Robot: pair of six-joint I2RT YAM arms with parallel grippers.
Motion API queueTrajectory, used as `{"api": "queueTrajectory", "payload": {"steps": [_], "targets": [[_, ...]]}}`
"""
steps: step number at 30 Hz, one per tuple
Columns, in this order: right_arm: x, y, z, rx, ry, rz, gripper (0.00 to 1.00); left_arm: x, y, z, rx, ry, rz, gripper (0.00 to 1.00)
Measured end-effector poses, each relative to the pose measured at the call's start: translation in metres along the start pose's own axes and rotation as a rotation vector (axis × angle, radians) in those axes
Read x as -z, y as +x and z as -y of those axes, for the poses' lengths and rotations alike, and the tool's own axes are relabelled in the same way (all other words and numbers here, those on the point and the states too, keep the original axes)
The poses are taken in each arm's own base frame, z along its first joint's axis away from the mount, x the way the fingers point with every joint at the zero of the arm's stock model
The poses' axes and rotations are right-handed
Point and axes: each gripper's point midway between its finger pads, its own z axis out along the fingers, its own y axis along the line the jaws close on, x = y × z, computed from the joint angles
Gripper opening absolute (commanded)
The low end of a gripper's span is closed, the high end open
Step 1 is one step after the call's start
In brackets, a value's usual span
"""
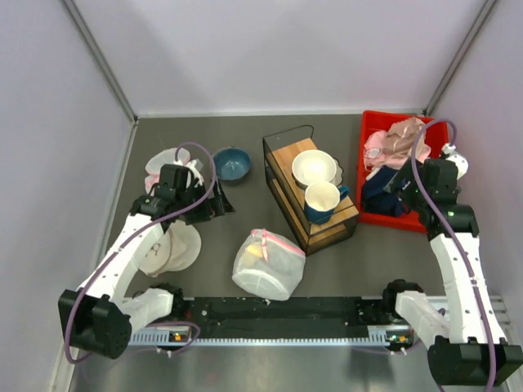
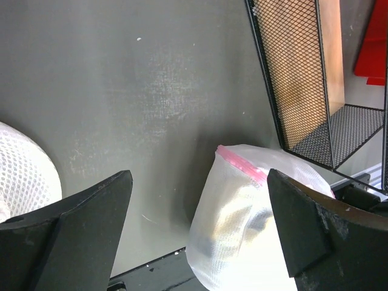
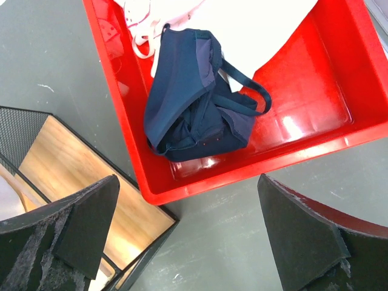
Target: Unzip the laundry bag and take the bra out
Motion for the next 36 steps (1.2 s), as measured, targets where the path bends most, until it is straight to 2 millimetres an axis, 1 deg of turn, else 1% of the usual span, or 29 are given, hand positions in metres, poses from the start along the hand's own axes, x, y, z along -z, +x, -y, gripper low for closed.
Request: {"api": "queueTrajectory", "payload": {"steps": [5,7,10,12,16,21,24,30,33,34,36], "targets": [[0.003,-0.002,0.0,-0.001,-0.007,0.012,0.99,-0.001,0.0,-0.002,0.002,-0.011,-0.003,0.98],[0.006,-0.004,0.0,0.001,-0.013,0.022,0.99,0.0,0.0,0.002,0.004,0.007,-0.006,0.95],[0.009,-0.005,-0.001,0.004,-0.021,0.031,0.99,-0.001,0.003,0.011,0.0,0.032,-0.016,0.95],[0.009,-0.004,-0.002,0.01,-0.032,0.028,0.99,-0.001,0.01,0.024,-0.034,0.049,-0.032,0.95],[0.013,-0.005,-0.008,0.023,-0.076,0.033,0.99,0.002,0.027,0.058,-0.102,0.086,-0.08,0.95],[0.018,-0.008,-0.015,0.035,-0.119,0.049,0.99,-0.001,0.06,0.082,-0.136,0.117,-0.158,0.93],[0.019,-0.006,-0.018,0.041,-0.145,0.047,0.99,-0.007,0.076,0.088,-0.124,0.12,-0.206,0.91],[0.019,0.003,-0.017,0.046,-0.166,0.038,0.99,-0.02,0.094,0.089,-0.079,0.069,-0.266,0.89],[0.017,0.008,-0.018,0.048,-0.176,0.025,0.99,-0.031,0.1,0.086,-0.07,0.034,-0.284,0.83],[0.016,0.01,-0.018,0.048,-0.179,0.02,0.99,-0.036,0.1,0.085,-0.069,0.027,-0.282,0.74],[0.013,0.013,-0.019,0.046,-0.185,0.013,0.99,-0.047,0.099,0.084,-0.063,0.012,-0.281,0.43]]}}
